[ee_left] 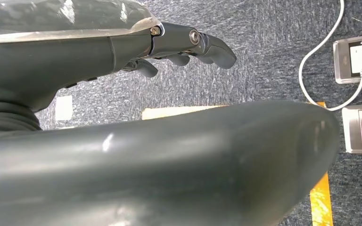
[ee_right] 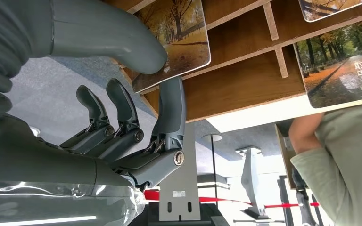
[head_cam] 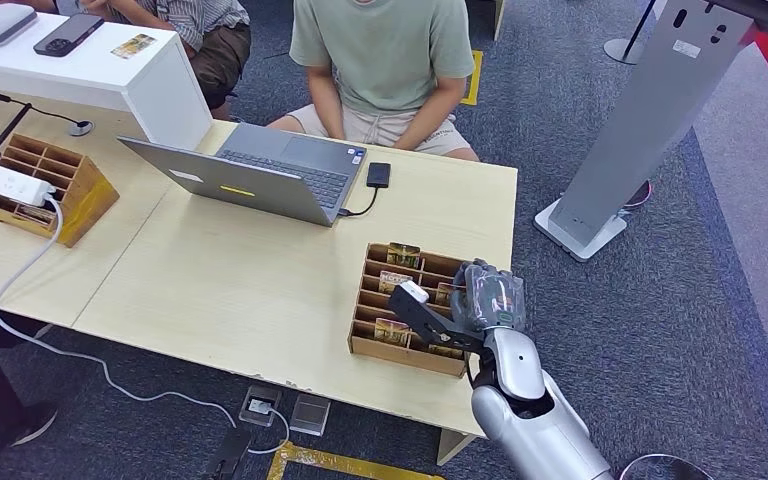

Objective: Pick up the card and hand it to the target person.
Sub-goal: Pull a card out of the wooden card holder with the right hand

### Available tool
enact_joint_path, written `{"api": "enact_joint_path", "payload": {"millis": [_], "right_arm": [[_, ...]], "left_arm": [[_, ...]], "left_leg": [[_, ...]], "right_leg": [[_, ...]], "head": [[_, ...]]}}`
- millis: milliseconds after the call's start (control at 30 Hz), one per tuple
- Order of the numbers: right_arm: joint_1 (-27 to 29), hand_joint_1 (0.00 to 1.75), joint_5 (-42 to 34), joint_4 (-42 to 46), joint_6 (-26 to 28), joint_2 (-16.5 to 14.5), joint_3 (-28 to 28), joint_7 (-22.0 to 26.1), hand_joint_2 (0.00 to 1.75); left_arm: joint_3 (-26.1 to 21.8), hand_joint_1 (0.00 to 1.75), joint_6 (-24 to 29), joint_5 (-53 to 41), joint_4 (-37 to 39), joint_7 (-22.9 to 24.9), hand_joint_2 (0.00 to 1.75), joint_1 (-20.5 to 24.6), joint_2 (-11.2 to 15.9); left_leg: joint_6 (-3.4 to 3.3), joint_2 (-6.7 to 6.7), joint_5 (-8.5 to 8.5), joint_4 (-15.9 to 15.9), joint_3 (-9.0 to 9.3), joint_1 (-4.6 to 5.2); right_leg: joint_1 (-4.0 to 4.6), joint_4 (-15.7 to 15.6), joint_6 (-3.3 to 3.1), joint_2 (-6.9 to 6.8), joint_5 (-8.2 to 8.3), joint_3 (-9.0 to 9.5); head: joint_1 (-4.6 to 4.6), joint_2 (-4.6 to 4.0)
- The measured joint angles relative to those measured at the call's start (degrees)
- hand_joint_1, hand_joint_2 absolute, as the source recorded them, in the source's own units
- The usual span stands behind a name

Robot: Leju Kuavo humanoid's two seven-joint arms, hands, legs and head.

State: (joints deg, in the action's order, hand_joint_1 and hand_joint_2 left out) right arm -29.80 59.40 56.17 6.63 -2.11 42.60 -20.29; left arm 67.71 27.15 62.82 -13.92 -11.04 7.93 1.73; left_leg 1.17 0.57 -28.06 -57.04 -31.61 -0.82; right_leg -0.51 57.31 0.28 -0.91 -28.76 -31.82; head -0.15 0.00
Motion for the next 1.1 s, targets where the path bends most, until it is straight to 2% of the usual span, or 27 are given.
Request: {"api": "enact_joint_path", "payload": {"millis": [267,800,900,1100], "right_arm": [[0.03,1.6,0.41,0.29,1.97,0.13,-0.09,-0.07,1.75],[0.04,1.6,0.0,6.71,3.27,2.44,-2.64,-0.55,1.75],[0.02,1.64,0.1,7.94,4.11,2.95,-3.37,-0.41,1.75],[-0.37,1.58,0.76,11.52,6.93,4.03,-5.65,0.68,1.75]], "left_arm": [[0.0,0.0,0.04,0.22,0.0,-0.21,0.0,-0.04,0.0],[0.0,0.0,0.13,0.44,0.0,-1.31,0.0,-0.05,0.0],[0.0,0.0,0.13,0.44,0.0,-1.39,0.0,-0.06,0.0],[0.0,0.0,0.15,0.66,0.0,-1.52,0.0,-0.11,0.0]], "left_leg": [[0.0,0.0,0.0,0.0,0.0,0.0],[0.0,0.0,0.0,-0.01,-0.01,0.0],[0.0,0.0,0.0,-0.01,-0.01,0.0],[0.0,-0.01,0.0,-0.01,-0.02,0.0]], "right_leg": [[0.0,0.0,0.0,0.0,0.0,0.0],[0.0,0.0,0.0,0.0,0.0,-0.01],[0.0,0.0,0.0,0.0,0.0,-0.01],[0.0,0.0,0.0,0.0,0.0,-0.01]], "head": [[0.0,0.0],[0.0,0.0],[0.0,0.0],[0.0,0.0]]}}
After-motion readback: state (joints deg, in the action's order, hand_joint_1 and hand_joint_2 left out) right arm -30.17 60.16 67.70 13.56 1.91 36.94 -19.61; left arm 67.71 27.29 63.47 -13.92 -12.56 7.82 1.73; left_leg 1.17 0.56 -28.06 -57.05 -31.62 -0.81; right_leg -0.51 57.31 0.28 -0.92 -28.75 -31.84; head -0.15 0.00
